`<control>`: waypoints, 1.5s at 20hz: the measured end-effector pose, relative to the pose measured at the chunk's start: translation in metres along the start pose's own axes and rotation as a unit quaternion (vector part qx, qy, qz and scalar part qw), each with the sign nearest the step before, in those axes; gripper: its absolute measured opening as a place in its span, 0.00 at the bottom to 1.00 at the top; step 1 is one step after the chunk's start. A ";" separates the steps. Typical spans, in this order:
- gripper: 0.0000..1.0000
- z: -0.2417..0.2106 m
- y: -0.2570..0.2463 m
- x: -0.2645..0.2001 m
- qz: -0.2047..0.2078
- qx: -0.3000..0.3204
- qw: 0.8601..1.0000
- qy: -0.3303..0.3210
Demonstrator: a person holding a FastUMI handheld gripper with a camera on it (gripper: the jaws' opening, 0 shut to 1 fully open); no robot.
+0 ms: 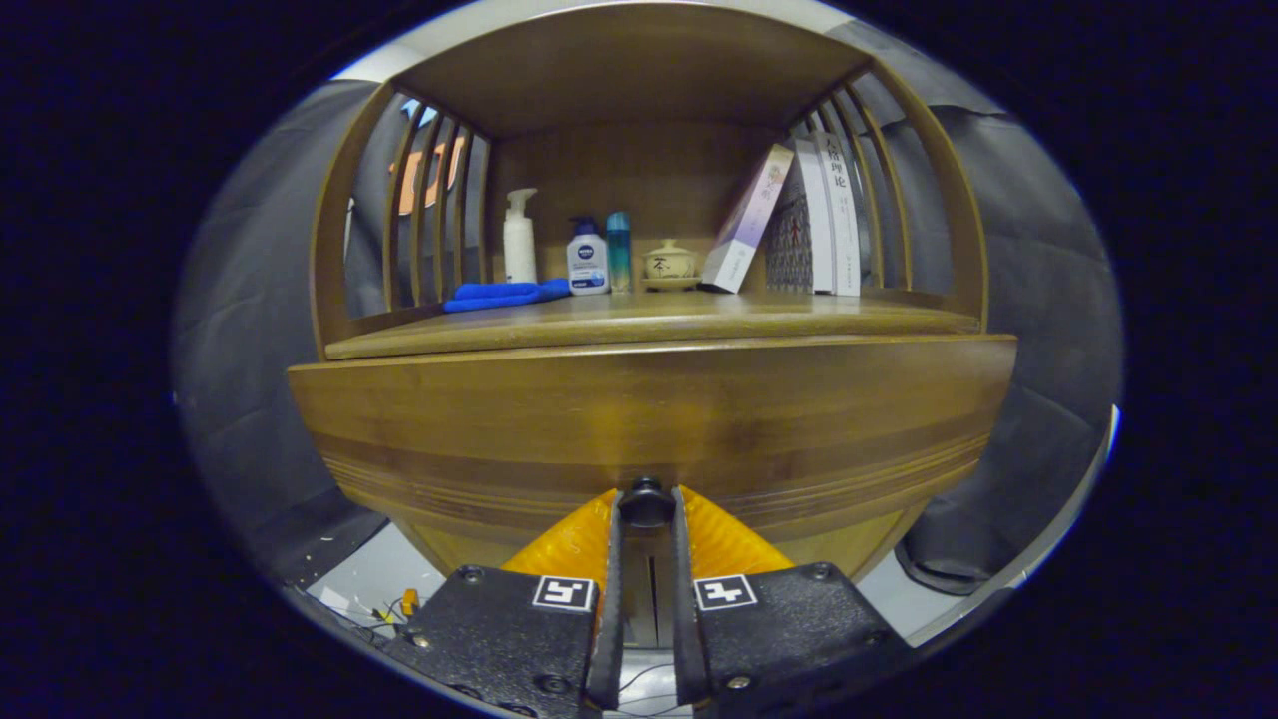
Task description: Pull open the drawer, take out the items inside it, and place them on the countertop above the cabinet.
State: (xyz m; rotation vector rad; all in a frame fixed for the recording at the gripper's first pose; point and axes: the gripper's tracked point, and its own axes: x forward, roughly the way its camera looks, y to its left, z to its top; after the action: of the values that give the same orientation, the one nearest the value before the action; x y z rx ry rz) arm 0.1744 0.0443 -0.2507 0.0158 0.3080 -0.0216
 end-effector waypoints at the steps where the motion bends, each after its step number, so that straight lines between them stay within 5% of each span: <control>1: 0.23 -0.002 -0.001 -0.006 0.000 -0.004 1.000 0.000; 17: 0.23 -0.037 -0.008 -0.120 0.023 -0.009 0.999 0.029; 26: 0.23 -0.053 -0.007 -0.140 0.029 -0.023 0.999 0.035; 30: 0.31 -0.048 -0.010 -0.147 0.030 -0.011 0.999 0.030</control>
State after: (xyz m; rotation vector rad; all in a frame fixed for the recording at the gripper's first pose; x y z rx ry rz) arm 0.0194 0.0377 -0.2521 0.0049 0.3679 0.0425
